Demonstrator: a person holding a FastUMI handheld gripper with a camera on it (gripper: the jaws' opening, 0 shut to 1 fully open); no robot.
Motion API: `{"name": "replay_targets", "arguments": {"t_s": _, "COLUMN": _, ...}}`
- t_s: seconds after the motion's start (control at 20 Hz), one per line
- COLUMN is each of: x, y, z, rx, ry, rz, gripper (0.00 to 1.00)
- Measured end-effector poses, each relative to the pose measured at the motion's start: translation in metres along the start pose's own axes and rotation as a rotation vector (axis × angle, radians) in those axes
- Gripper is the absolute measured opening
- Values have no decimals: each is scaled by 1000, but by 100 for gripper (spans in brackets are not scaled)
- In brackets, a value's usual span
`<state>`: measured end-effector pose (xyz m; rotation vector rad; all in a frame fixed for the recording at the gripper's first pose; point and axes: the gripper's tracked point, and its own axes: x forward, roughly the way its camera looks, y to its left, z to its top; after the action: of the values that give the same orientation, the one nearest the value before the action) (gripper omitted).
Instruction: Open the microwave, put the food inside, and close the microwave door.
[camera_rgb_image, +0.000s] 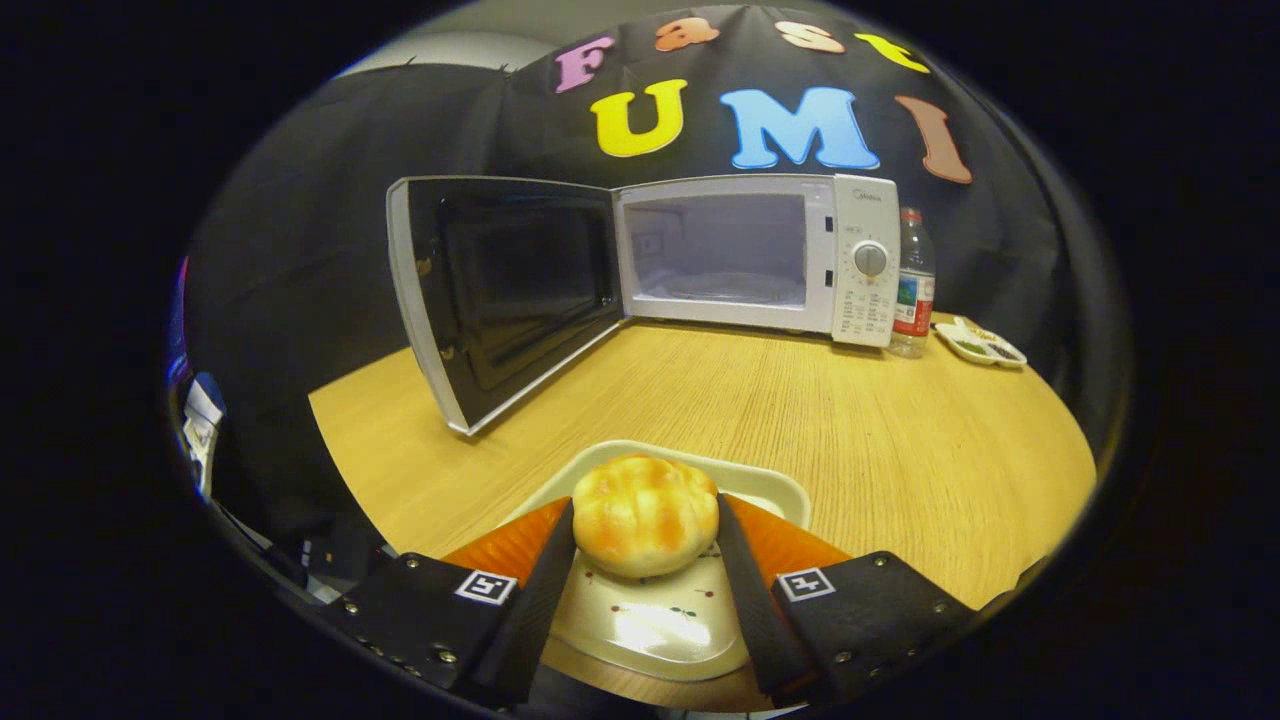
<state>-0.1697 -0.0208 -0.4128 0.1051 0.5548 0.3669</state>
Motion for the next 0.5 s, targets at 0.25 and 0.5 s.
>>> {"name": "replay_targets", "arguments": {"t_s": 0.25, "x": 4, "y": -10, "z": 17, "rx": 131, "ry": 15, "rz": 48, "gripper": 71}}
{"name": "replay_targets", "arguments": {"t_s": 0.5, "x": 20, "y": -23, "z": 66, "rx": 143, "ry": -41, "rz": 31, "gripper": 71}}
